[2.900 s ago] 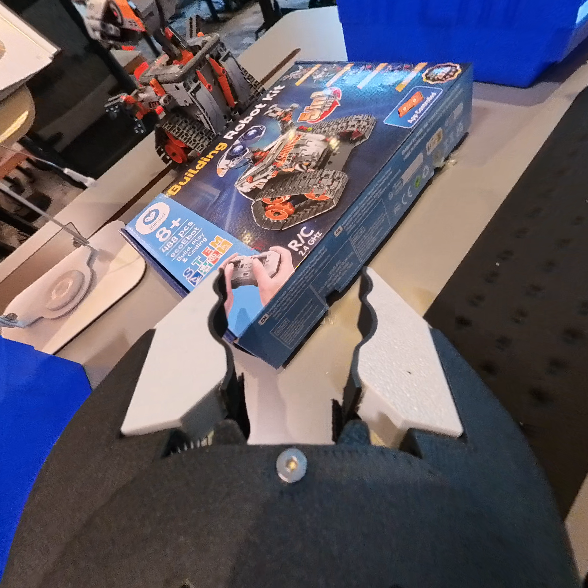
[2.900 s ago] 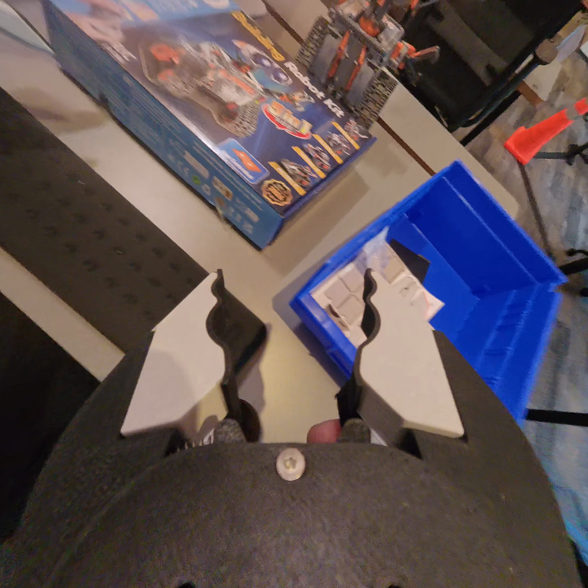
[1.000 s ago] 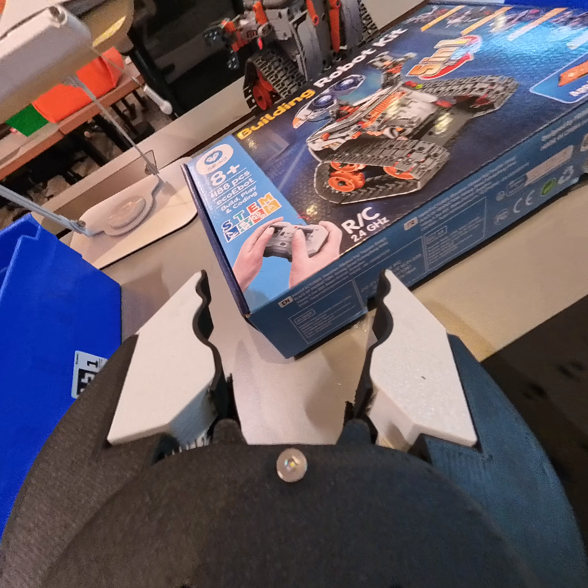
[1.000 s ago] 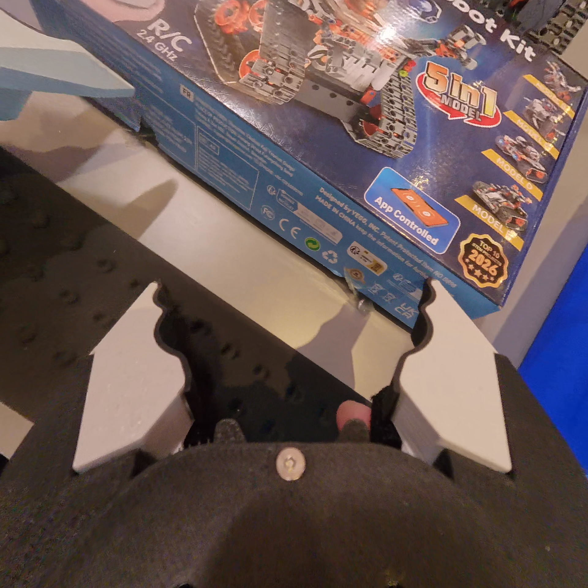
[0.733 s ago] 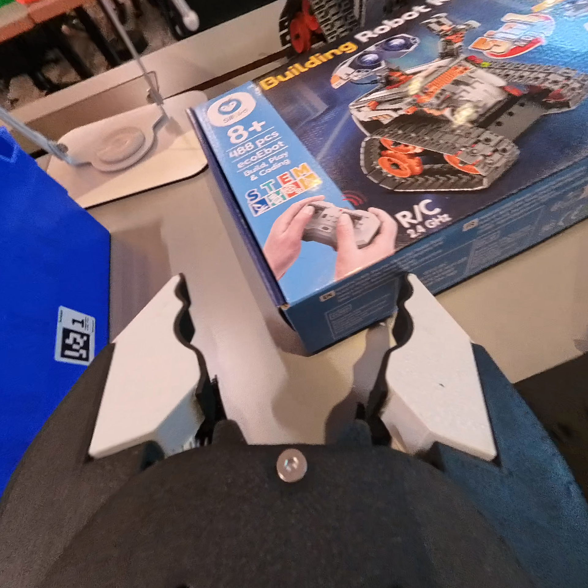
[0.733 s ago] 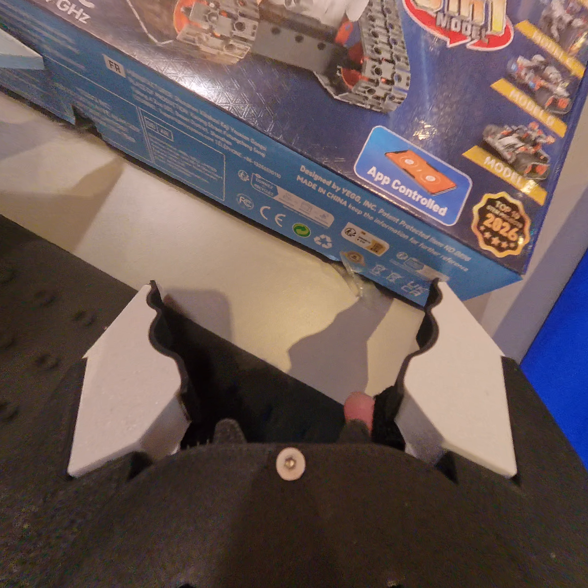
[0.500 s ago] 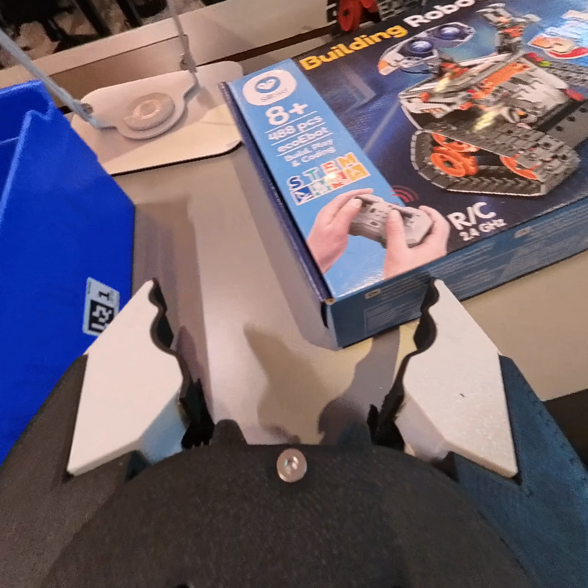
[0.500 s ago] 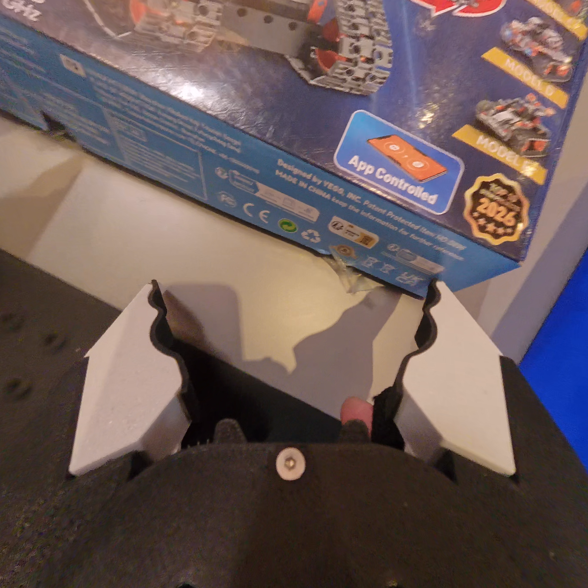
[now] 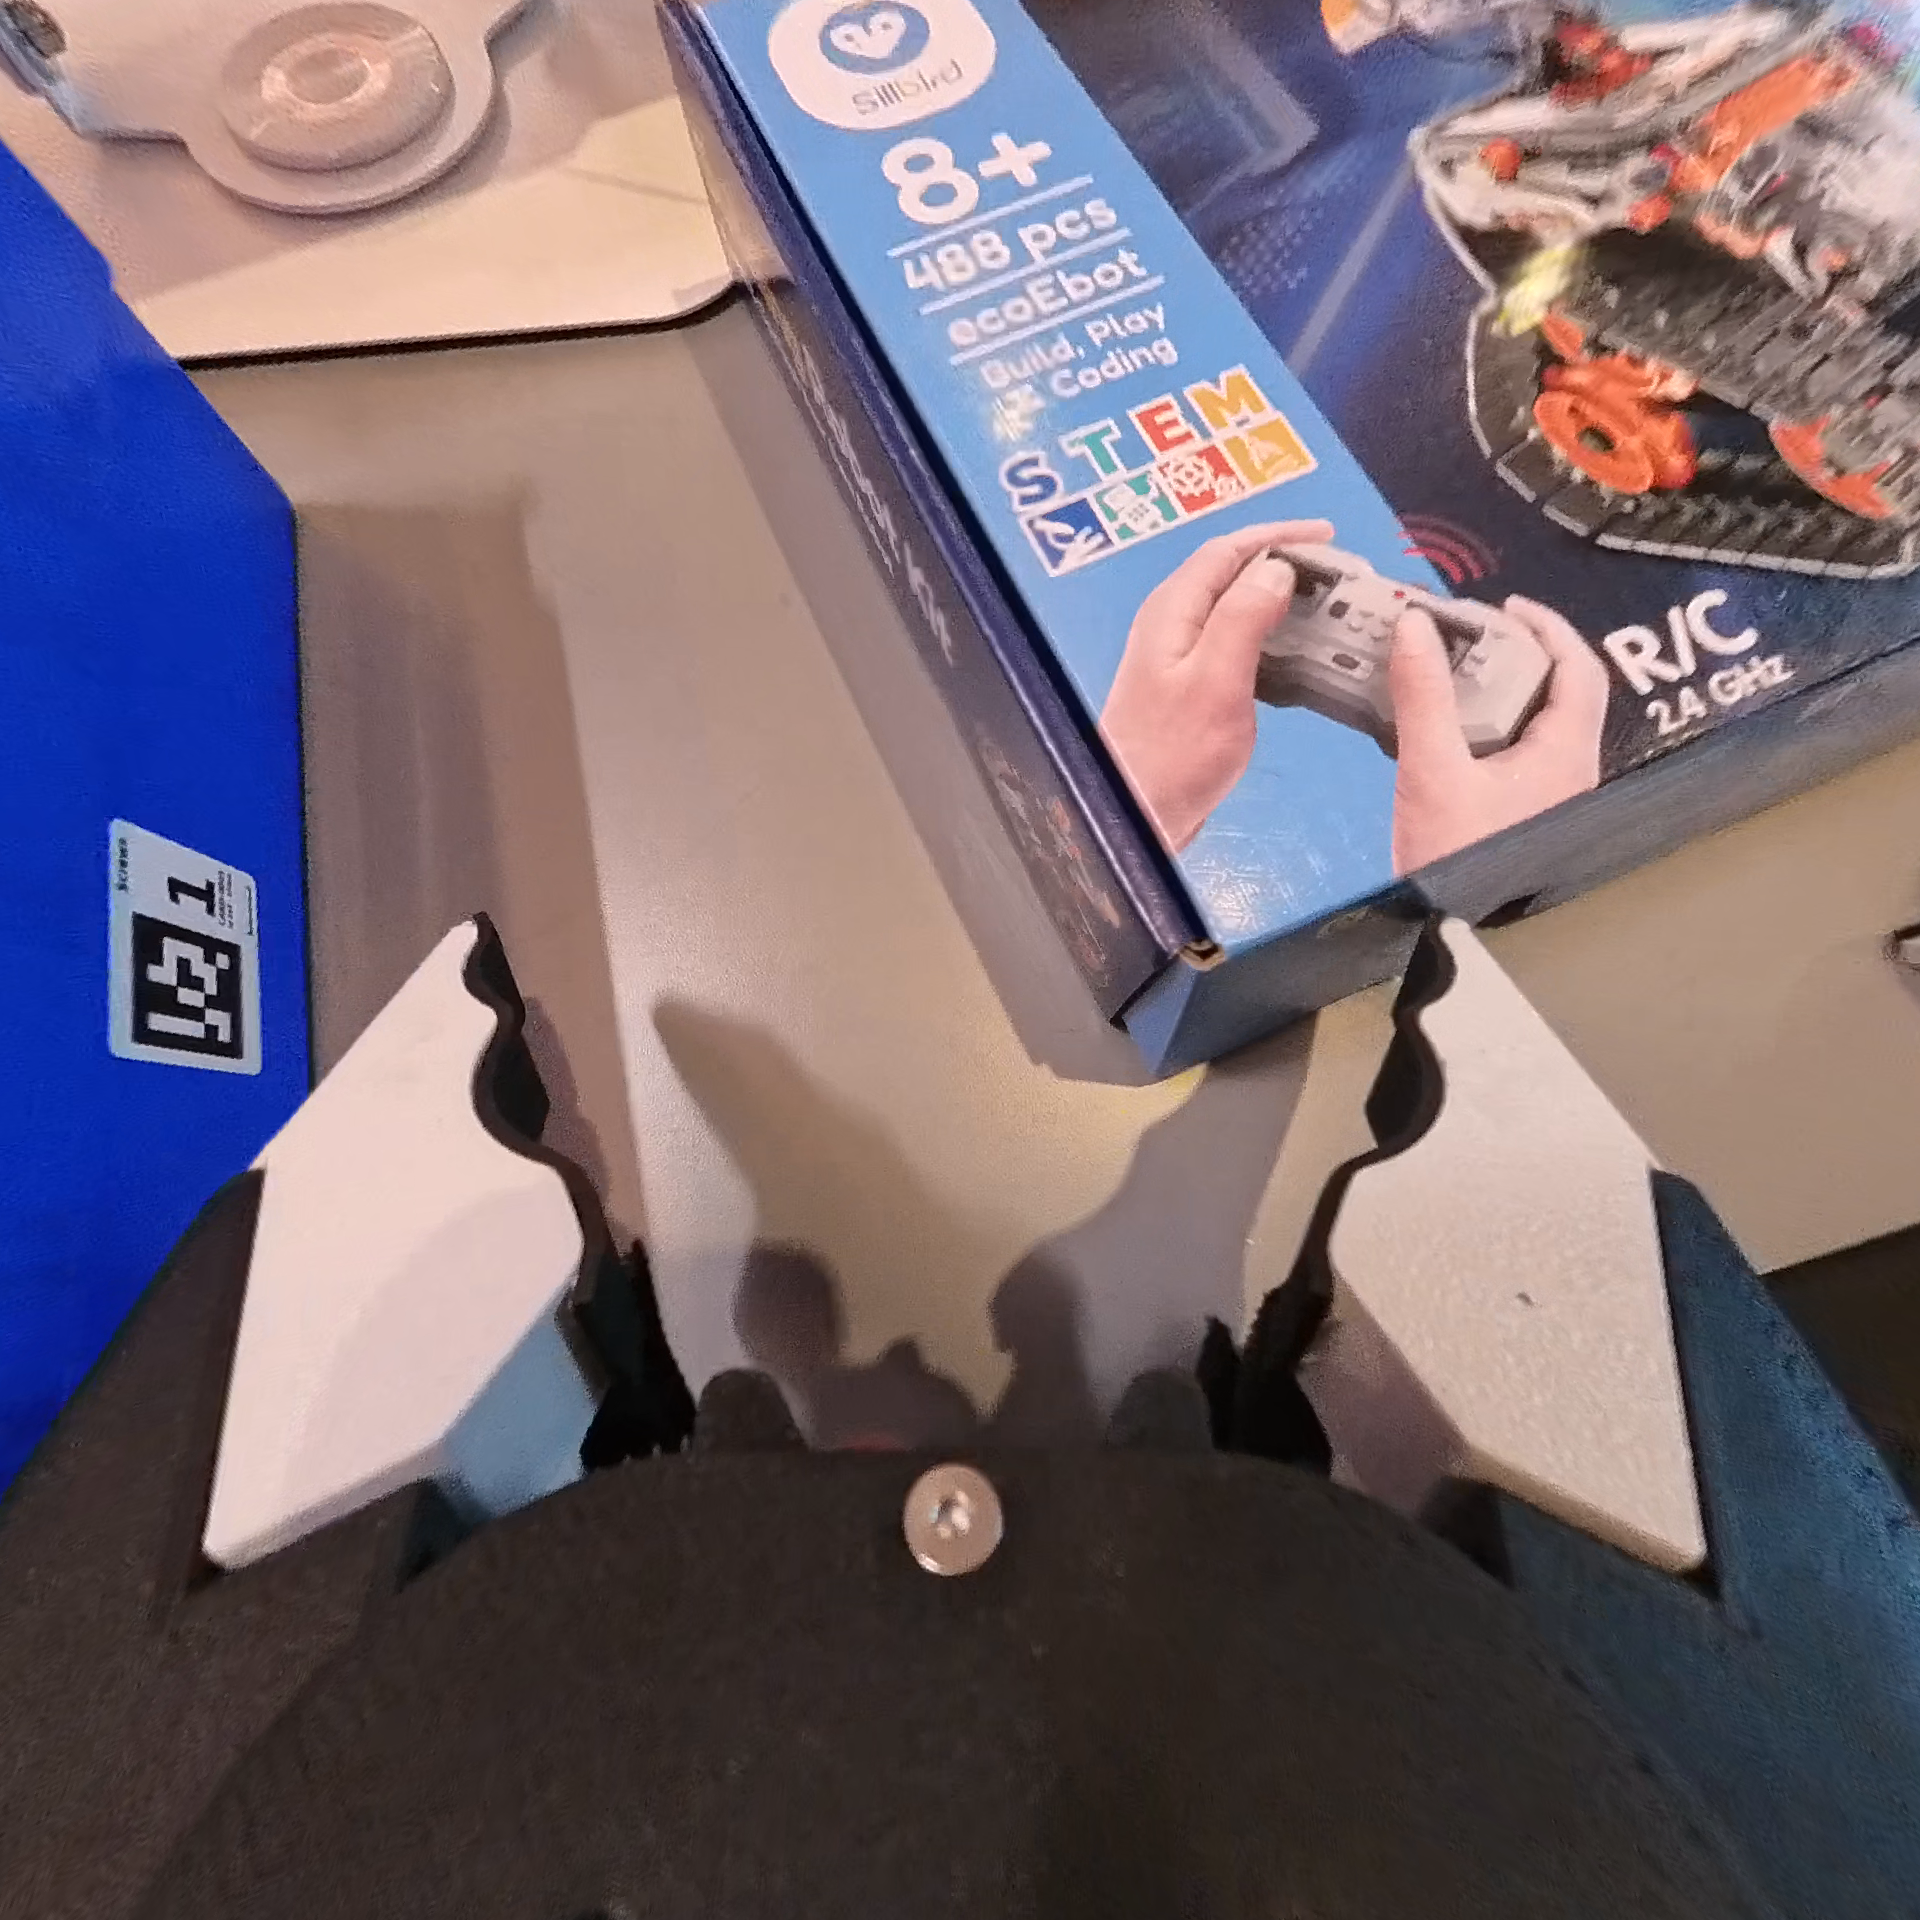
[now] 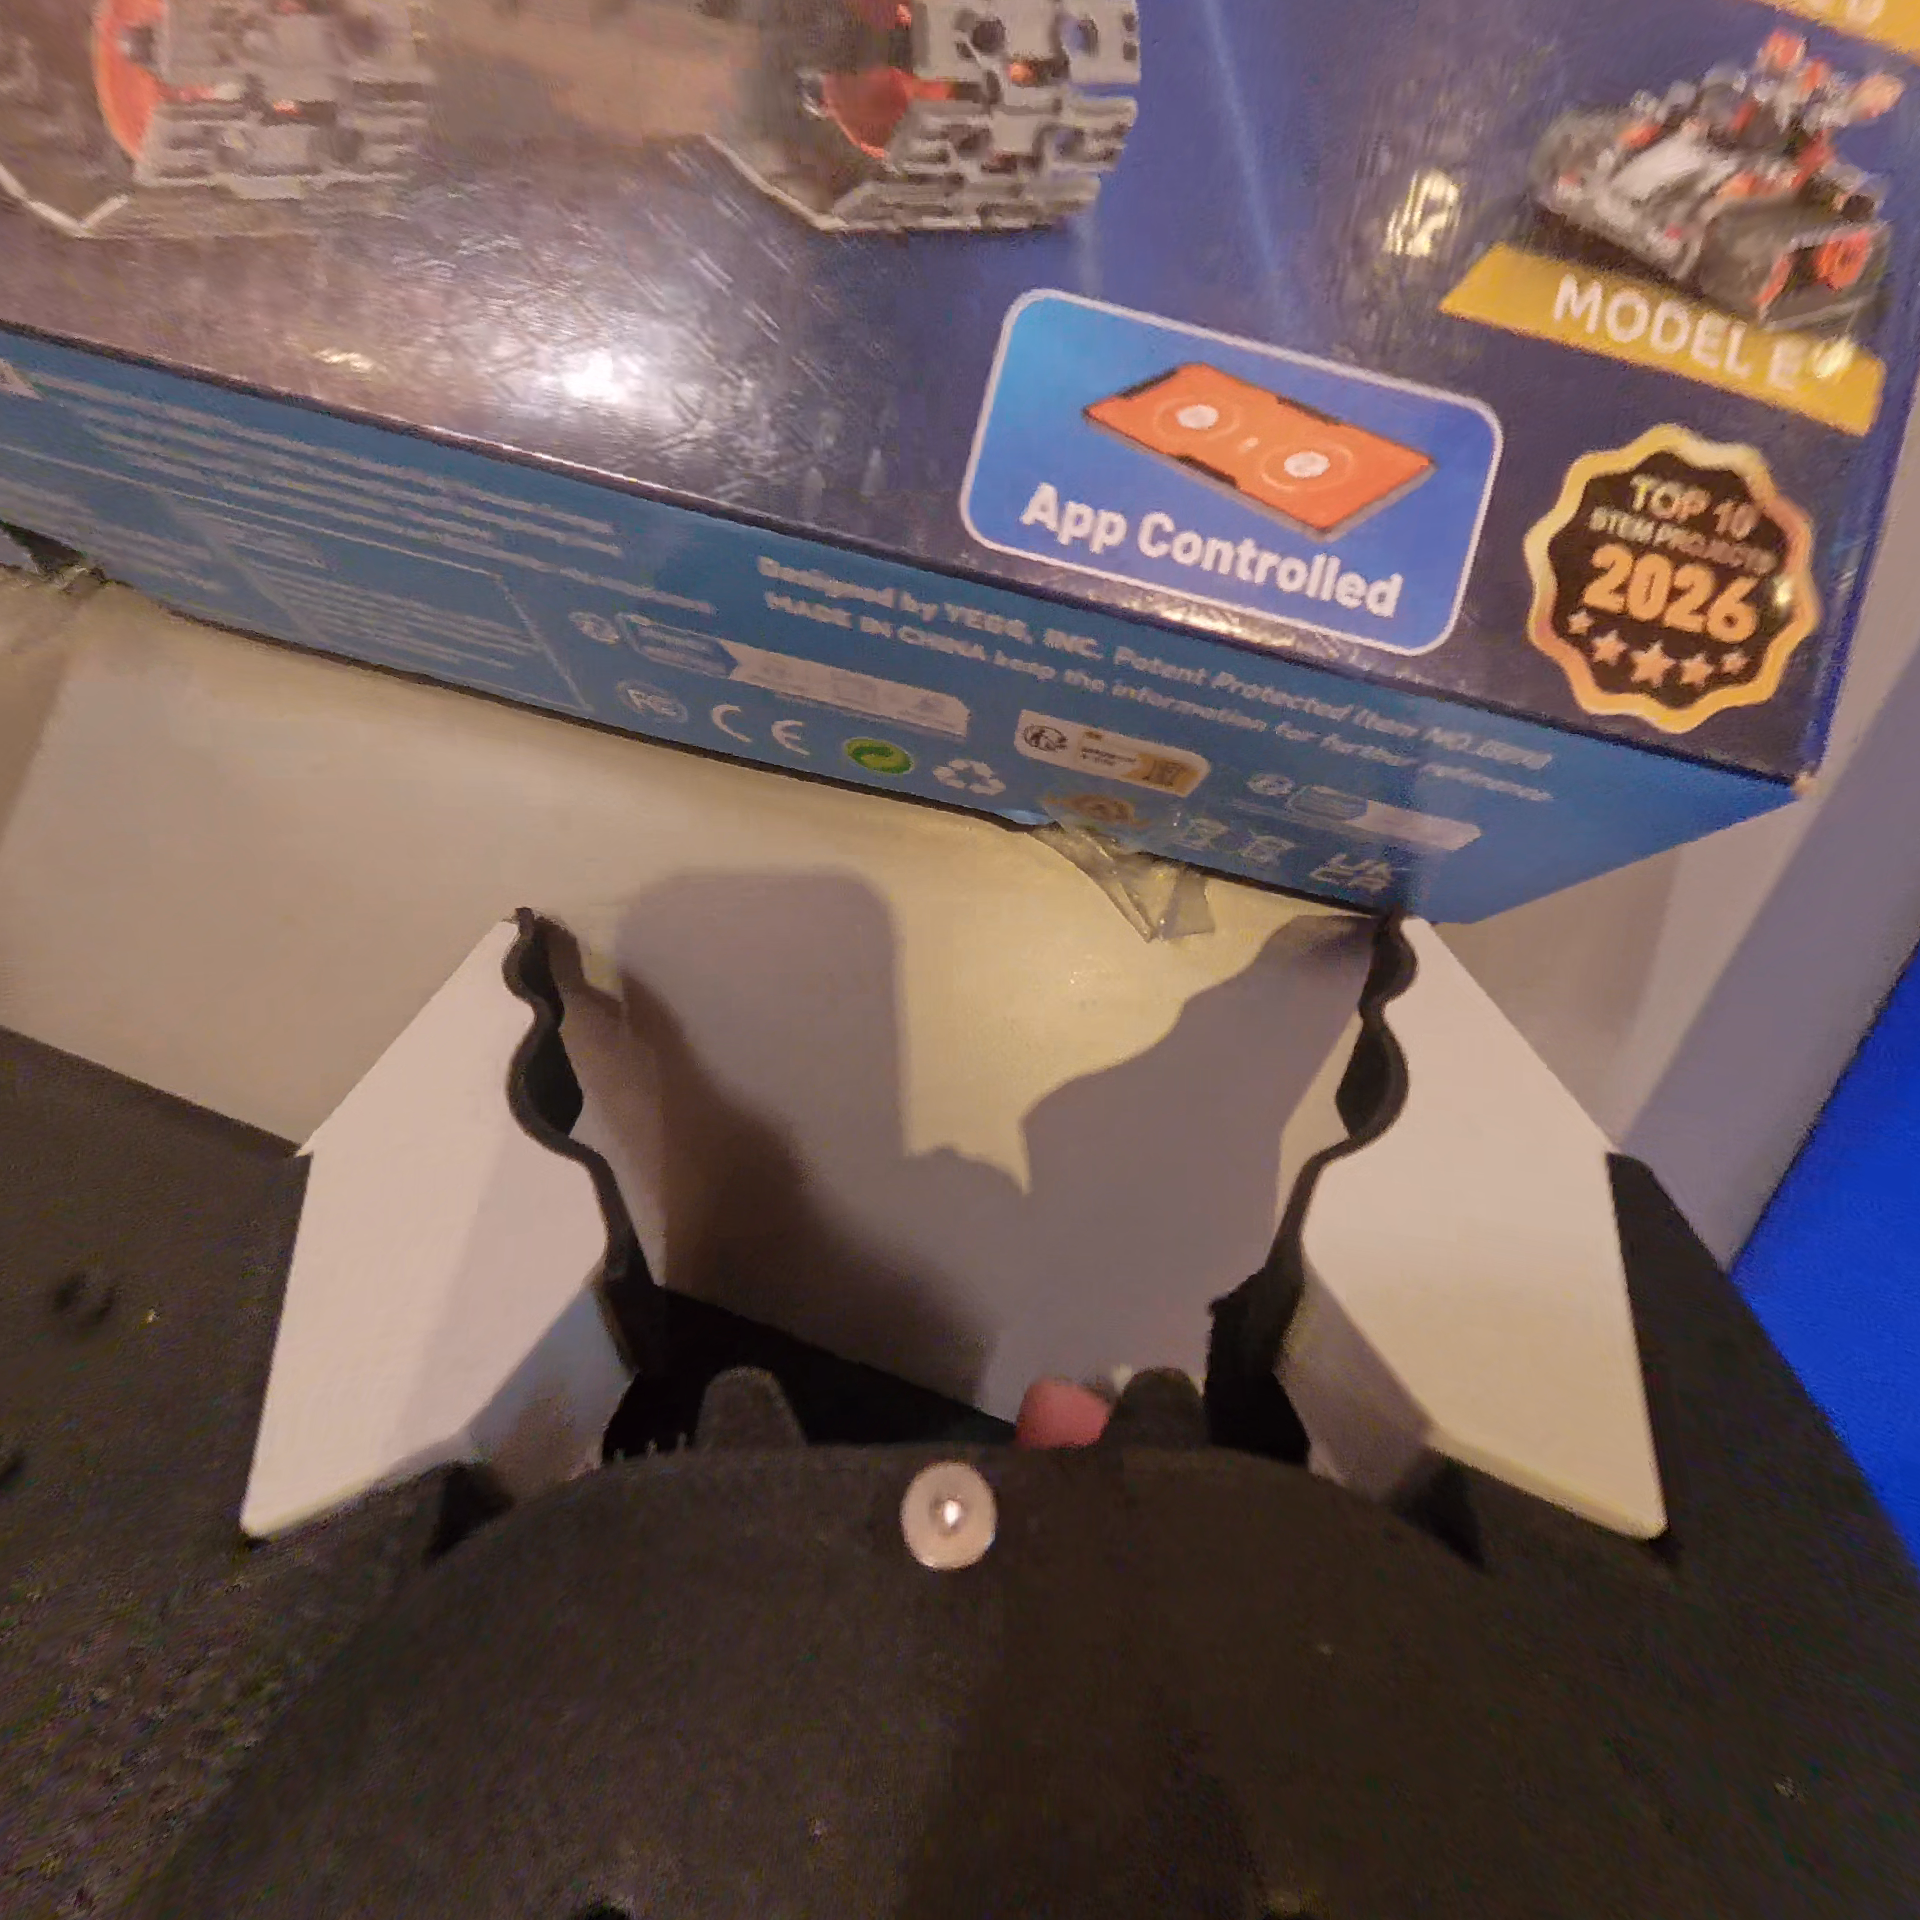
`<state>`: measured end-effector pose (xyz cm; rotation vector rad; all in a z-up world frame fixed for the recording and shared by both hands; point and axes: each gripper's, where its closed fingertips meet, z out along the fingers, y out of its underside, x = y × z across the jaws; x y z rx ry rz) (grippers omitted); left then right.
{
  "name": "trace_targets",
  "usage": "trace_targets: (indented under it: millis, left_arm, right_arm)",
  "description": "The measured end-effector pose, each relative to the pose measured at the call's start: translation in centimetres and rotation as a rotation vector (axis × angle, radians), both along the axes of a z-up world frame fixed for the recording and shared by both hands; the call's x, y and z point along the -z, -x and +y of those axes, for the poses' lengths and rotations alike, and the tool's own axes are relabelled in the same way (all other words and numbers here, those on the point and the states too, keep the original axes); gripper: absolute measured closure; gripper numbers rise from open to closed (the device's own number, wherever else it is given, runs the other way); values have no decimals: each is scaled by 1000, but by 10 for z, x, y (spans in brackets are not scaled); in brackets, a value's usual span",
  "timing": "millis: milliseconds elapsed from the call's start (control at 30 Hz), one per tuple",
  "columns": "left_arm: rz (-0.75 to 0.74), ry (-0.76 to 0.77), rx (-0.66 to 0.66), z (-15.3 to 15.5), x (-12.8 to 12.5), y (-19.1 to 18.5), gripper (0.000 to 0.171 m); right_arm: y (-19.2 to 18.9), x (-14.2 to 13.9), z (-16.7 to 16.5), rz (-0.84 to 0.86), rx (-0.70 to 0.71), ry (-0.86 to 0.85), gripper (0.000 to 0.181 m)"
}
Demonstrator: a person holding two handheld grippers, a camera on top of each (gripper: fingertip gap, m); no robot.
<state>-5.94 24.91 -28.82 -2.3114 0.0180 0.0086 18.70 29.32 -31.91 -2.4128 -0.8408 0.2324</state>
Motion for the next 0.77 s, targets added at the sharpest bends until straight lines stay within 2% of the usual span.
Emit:
trace_targets:
  millis: [67, 300, 767]
  left_arm:
    - [25, 25, 10, 0, 5, -2, 14]
    - [119, 93, 39, -2, 17, -6, 14]
    - [59, 194, 73, -4, 31, -12, 20]
  right_arm:
    - [-3, 5, -1, 5, 30, 56, 27]
    - [-5, 6, -2, 5, 44, 53, 26]
    - [-8, 7, -2, 4, 44, 53, 26]
